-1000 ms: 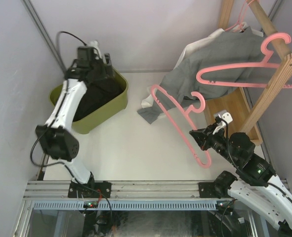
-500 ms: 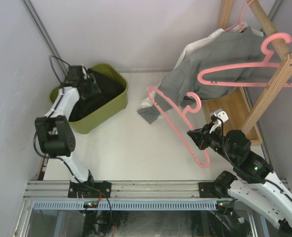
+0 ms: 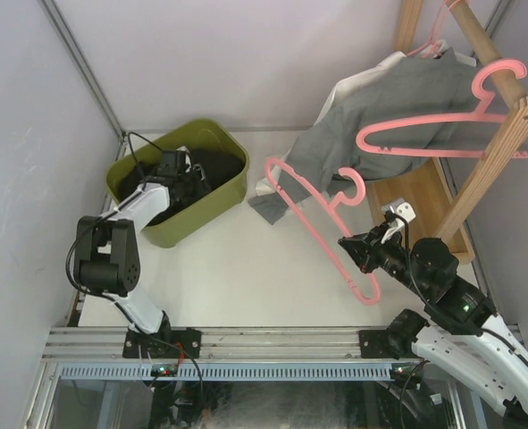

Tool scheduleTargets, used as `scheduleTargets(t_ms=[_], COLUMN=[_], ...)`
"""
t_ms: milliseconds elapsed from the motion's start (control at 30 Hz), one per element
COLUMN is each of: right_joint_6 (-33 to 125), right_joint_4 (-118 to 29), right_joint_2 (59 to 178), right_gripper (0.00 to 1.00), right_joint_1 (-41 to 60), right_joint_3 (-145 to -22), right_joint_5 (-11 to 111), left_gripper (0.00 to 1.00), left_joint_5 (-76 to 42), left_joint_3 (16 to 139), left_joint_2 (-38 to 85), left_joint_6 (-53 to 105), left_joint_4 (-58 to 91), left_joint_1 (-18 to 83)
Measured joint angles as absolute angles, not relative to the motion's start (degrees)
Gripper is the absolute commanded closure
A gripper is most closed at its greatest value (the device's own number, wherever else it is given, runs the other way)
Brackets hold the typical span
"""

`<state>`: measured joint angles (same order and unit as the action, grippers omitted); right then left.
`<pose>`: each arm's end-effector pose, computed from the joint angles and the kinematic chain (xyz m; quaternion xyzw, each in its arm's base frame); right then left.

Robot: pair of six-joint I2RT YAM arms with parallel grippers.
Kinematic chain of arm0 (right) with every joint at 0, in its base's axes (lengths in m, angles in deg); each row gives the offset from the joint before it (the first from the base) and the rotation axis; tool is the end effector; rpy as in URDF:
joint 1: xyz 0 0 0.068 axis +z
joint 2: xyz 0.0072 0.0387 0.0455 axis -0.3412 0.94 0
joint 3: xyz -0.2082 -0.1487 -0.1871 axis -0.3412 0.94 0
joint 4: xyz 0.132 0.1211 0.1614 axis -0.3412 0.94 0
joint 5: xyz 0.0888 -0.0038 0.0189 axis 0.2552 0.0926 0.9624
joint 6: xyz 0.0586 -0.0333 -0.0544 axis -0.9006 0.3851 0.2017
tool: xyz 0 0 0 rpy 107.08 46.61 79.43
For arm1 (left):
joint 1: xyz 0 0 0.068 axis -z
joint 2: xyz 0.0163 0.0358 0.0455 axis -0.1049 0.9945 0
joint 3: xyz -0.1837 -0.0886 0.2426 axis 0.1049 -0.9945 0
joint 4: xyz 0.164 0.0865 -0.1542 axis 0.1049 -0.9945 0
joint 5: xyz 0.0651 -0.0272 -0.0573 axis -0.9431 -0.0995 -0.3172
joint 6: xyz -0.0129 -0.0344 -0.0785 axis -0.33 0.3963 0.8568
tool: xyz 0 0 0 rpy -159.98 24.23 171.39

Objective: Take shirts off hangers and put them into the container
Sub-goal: Place the hanger at the clothesline.

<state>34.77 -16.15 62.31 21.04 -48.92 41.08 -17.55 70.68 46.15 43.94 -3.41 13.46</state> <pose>0.0647 0.0547 0.3297 -0.1508 0.7679 0.3011 0.5449 0.3736 -0.0593 0.2358 -0.1542 0.9262 -0.1672 0.3008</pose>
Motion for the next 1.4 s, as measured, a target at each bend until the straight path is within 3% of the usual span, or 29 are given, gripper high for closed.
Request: scheduleTargets(t_ms=[267, 567, 933, 1200, 1400], right_joint_6=[34.77, 30.43, 14.6, 6.23, -1.0], right_joint_4=[-17.55, -21.07, -20.74, -15.97, -9.7], right_joint_2=[61.72, 62.11, 81.13, 94.31, 102.92], right_gripper=[1.0, 1.0, 1.0, 1.0, 1.0], right_joint_1=[21.04, 21.04, 26.75, 37.24, 41.79], right_joint_3=[-48.92, -48.92, -56.66, -68.27, -76.05], right_joint_5=[43.03, 43.62, 31.66, 14.24, 3.25], left_gripper=[0.24, 0.2, 0.19, 0.04, 0.0], left_joint_5=[-20.26, -30.42, -44.28, -55.34, -62.27], left_joint_3=[70.31, 70.9, 52.19, 48.78, 49.06], left_joint_2=[36.23, 14.35, -9.87, -10.04, -3.55], left_joint_6=[46.87, 43.3, 35.08, 27.35, 22.74], left_joint_4=[-5.58, -5.77, 5.92, 10.49, 13.88], left_joint_1=[14.99, 19.87, 52.65, 80.13, 90.75])
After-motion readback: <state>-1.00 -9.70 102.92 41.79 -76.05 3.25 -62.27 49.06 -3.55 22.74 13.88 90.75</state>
